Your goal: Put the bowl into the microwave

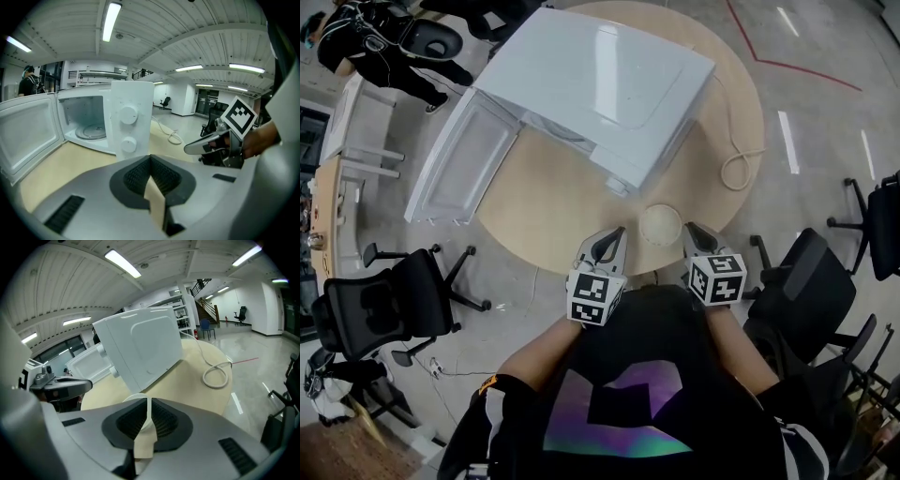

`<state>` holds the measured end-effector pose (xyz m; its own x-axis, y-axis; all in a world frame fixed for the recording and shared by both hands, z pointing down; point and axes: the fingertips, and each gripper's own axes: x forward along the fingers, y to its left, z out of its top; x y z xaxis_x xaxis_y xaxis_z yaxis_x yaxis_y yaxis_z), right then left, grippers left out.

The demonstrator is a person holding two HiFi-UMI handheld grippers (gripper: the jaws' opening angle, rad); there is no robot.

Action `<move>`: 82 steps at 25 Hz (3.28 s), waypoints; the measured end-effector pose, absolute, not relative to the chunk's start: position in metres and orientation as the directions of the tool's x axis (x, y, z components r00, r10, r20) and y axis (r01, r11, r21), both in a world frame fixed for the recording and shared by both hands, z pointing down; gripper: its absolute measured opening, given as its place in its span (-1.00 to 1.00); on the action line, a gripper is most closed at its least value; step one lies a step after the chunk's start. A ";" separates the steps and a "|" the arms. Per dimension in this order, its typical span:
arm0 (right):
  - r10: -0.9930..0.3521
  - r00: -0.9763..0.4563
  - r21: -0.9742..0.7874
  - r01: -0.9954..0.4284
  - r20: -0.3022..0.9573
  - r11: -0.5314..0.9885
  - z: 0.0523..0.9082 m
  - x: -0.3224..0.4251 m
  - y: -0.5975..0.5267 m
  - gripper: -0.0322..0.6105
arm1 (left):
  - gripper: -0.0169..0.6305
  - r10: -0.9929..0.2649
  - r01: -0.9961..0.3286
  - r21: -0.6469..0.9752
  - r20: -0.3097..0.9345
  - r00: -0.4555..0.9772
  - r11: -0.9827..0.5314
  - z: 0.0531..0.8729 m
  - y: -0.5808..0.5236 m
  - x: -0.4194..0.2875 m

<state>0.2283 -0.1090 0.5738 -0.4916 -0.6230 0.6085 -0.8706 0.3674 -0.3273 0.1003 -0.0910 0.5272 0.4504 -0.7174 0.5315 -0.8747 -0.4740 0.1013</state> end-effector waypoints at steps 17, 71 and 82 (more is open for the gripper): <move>-0.534 -0.527 -0.549 -0.825 0.661 0.135 0.626 0.217 -0.101 -0.68 | -0.81 -0.661 -0.844 0.102 0.575 0.482 -0.526 0.542 -0.103 0.086; -0.558 -0.675 -0.843 -0.532 0.482 -0.084 0.636 0.207 -0.119 -0.60 | -0.81 -0.670 -0.858 0.078 0.590 0.450 -0.508 0.547 -0.110 0.098; -0.567 -0.685 -0.864 -0.492 0.458 -0.104 0.640 0.204 -0.120 -0.59 | -0.81 -0.671 -0.858 0.076 0.589 0.450 -0.508 0.544 -0.111 0.097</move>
